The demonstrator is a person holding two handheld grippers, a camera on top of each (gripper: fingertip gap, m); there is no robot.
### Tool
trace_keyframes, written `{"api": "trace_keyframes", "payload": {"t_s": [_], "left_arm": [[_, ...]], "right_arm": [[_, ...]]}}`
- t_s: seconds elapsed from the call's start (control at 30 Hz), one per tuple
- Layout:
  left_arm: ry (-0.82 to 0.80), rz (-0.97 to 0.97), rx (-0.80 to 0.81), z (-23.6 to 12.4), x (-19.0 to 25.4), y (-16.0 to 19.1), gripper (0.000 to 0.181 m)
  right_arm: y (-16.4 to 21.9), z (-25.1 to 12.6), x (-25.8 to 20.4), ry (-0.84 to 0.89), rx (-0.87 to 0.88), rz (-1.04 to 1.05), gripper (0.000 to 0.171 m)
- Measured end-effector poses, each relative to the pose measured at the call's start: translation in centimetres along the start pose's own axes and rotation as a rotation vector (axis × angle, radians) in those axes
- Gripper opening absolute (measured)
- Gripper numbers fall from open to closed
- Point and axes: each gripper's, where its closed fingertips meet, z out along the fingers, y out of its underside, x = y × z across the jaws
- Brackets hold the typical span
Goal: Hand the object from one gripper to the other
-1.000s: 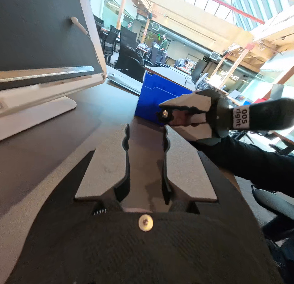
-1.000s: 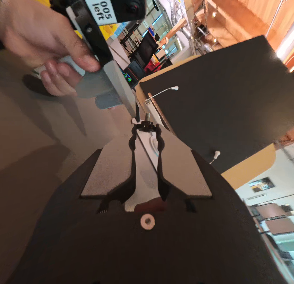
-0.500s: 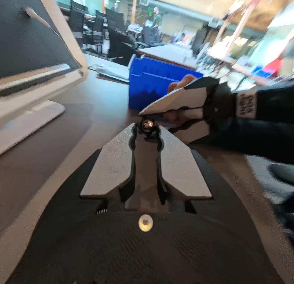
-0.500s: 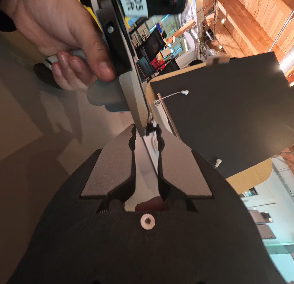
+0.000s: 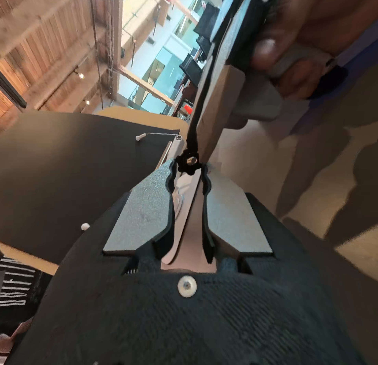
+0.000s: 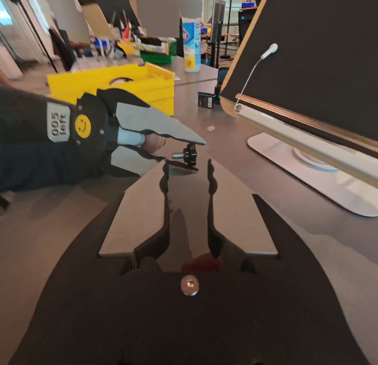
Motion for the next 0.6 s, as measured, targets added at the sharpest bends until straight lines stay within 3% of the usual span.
{"api": "trace_keyframes", "payload": {"t_s": [0.1, 0.3, 0.4, 0.47, 0.6], "left_arm": [[-0.014, 0.009, 0.003, 0.0, -0.2, -0.2, 0.022], [-0.024, 0.049, -0.044, 0.1, -0.2, 0.1, 0.023], [-0.015, 0.087, -0.075, 0.3, 0.3, 0.4, 0.023], [-0.006, 0.091, -0.072, 0.3, 0.5, 0.2, 0.023], [-0.002, 0.026, -0.106, 0.6, 0.9, 0.6, 0.023]], "right_arm": [[-0.2, -0.1, -0.7, -0.070, 0.018, 0.048, 0.021], [-0.3, 0.0, -0.5, -0.016, 0.025, -0.016, 0.022], [-0.2, 0.1, -0.7, -0.029, 0.026, -0.003, 0.033], [0.0, 0.2, -0.2, 0.002, 0.009, -0.008, 0.021], [0.5, 0.3, 0.2, 0.029, -0.045, -0.058, 0.020]]}}
